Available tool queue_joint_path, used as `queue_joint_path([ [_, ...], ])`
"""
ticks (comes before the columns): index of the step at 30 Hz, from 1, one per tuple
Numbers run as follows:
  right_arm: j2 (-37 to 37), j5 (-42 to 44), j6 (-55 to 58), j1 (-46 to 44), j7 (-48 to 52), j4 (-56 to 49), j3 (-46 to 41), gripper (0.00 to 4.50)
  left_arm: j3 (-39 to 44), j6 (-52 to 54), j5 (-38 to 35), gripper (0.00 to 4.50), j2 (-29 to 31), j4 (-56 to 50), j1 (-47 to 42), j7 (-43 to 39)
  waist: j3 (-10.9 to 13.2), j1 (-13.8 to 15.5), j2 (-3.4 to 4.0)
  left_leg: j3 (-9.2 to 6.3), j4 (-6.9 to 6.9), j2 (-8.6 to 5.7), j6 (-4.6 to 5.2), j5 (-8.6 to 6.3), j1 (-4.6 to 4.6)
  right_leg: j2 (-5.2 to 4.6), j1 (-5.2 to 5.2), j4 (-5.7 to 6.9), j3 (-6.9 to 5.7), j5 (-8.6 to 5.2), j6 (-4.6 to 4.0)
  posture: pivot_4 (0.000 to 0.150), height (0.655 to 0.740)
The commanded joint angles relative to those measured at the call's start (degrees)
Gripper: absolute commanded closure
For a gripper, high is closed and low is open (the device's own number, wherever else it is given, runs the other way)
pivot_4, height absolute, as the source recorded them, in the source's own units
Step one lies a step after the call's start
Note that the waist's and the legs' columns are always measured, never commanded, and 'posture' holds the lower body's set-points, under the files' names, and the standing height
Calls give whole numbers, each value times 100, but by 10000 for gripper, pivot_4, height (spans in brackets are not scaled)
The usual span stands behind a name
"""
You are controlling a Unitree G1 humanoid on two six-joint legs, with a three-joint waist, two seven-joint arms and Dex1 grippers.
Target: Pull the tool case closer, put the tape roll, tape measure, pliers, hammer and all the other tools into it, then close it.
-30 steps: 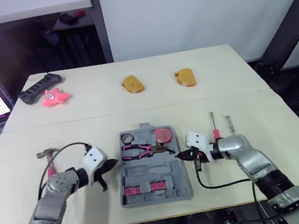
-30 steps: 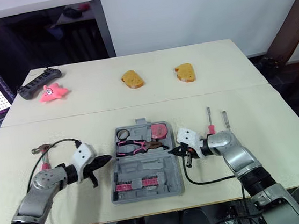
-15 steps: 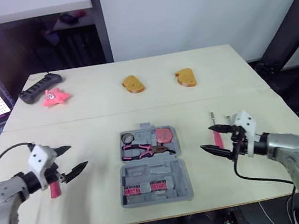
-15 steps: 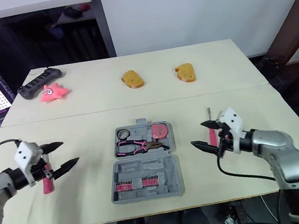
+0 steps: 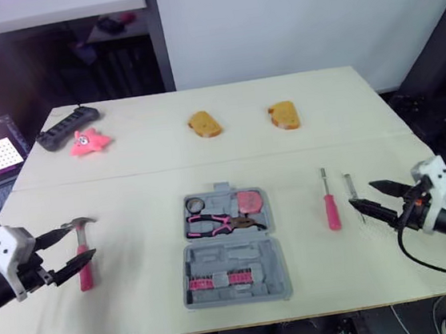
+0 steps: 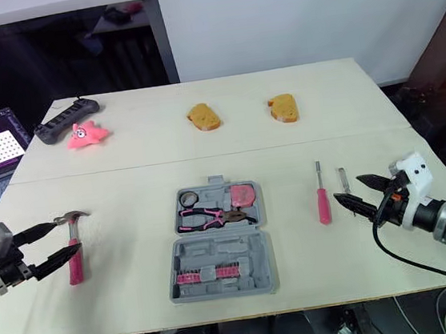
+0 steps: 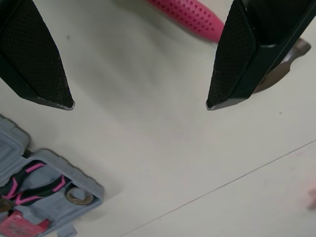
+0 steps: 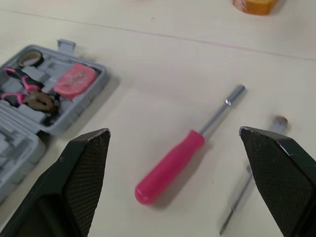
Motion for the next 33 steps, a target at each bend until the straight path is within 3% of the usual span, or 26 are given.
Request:
queue_joint_path([
  [1, -310, 115, -10, -148, 229, 48, -12, 613, 271, -30, -56, 0, 64, -79, 67, 62, 1, -7, -1, 7, 0, 0, 0, 0, 0, 0, -1, -2, 6, 0, 0, 1500, 7400],
  [11, -555, 80, -73, -839, 390, 515, 389, 613, 492, 82, -117, 0, -55, -547, 407, 276, 12, -7, -17, 31, -1, 9, 0, 0, 11, 3, -6, -3, 27, 1, -1, 1500, 7400],
  [17, -554, 189, -134, -682, 455, 208, 475, 613, 436, 487, -422, 0, -95, -1232, 489, 289, 25, -30, -16, 22, -1, 3, -1, 0, -5, -3, -6, -7, 21, 1, 1, 1500, 7400],
  [18, -568, 225, -31, -671, 404, 205, 437, 613, 336, 602, -484, 0, -64, -1364, 412, 260, 22, -60, -9, -57, -4, -40, 1, 2, -64, -49, 23, -4, -50, -10, 15, 1500, 7400],
  [19, -579, 250, 39, -665, 362, 206, 409, 613, 269, 686, -522, 0, -43, -1455, 355, 241, 28, -44, -2, -94, 5, -59, 7, 7, -34, -64, 17, 1, -81, -18, 26, 1500, 7400],
  [26, -479, 293, 142, 8, -11, -355, -22, 613, -651, 1442, -884, 0, 239, -1904, -844, -164, 32, 141, 0, -51, 14, -34, 1, 11, -56, -33, -15, -1, -44, -5, 12, 1500, 7400],
  [33, -33, -167, -76, 950, -1021, -1221, -497, 613, -1942, 2118, -968, 0, 352, -2119, -2200, -775, 34, 97, -2, 0, 13, -33, 1, 10, -53, -30, -32, -1, 3, 3, 27, 1500, 7400],
])
